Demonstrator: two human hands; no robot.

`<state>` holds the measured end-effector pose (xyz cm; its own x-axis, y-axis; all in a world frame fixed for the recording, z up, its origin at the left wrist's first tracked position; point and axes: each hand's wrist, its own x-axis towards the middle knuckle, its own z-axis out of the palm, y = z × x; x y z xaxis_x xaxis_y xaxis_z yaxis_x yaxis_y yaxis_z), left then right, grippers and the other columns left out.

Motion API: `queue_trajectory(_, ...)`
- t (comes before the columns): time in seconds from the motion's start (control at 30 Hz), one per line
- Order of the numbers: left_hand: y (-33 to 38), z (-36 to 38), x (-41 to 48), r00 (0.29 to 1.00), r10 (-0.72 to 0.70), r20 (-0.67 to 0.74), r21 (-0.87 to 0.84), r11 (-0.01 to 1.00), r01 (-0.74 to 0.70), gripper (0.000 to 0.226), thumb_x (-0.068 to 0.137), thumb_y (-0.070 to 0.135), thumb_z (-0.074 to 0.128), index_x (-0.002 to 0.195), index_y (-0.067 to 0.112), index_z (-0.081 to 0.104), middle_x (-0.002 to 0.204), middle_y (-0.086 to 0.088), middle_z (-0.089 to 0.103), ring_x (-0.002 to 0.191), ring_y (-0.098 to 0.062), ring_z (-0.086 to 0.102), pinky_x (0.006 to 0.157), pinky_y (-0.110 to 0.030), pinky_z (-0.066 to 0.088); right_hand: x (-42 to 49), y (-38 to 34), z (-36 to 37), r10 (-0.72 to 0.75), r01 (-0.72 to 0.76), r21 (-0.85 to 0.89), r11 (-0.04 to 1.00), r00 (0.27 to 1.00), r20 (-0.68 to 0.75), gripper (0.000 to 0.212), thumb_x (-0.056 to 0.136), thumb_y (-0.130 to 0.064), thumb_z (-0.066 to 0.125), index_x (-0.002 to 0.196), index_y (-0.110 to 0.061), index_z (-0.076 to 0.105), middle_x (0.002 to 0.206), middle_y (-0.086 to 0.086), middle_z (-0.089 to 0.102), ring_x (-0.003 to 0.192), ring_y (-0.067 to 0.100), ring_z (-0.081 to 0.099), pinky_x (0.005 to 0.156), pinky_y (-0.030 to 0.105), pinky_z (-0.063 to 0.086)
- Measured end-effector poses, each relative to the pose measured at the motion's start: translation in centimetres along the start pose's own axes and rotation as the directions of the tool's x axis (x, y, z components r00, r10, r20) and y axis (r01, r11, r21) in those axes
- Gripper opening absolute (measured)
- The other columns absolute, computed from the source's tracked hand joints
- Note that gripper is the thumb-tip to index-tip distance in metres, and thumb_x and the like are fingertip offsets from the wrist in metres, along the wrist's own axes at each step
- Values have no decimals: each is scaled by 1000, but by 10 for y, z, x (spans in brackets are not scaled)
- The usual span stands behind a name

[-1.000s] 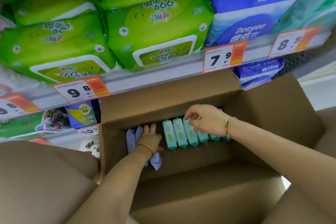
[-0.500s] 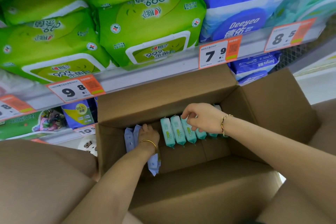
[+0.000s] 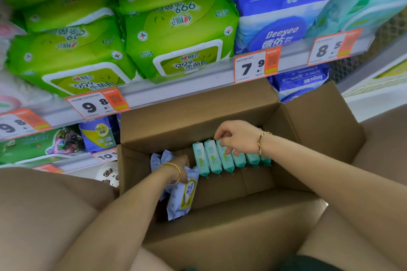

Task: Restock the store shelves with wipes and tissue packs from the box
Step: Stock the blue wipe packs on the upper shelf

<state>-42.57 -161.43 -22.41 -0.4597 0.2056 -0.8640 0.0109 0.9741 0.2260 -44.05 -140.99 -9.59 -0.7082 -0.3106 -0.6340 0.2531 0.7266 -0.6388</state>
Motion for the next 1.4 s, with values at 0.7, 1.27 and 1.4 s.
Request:
queue_trajectory(0.7,122,-154,-258,780,479,-403,-304,734,-607,26,75,27,76,94,20,59,88,8,71,77,-4,69,71,-20,56,-136,-68,-114,-310,386,399,832,919,-243,22,85,-11,62,106,-3,60,94,9,69,73,14,70,59,30,59)
queue_trajectory(1.27,195,-312,-360,251,173,-953,-98,607,-789,20,92,11,52,74,19,59,70,5,61,62,-7,57,56,-24,52,-198,-150,-282,-187,537,643,547,826,-531,17,73,-35,65,78,-20,71,73,-8,75,52,7,67,53,20,56)
queue_trajectory(1.4,209,-359,-332,135,320,-938,236,872,-428,52,80,38,41,104,-2,65,106,-21,64,100,-31,61,82,-32,44,-153,-168,-332,-33,539,690,482,799,-601,14,92,-31,54,98,-21,61,107,-1,64,65,14,64,45,24,56)
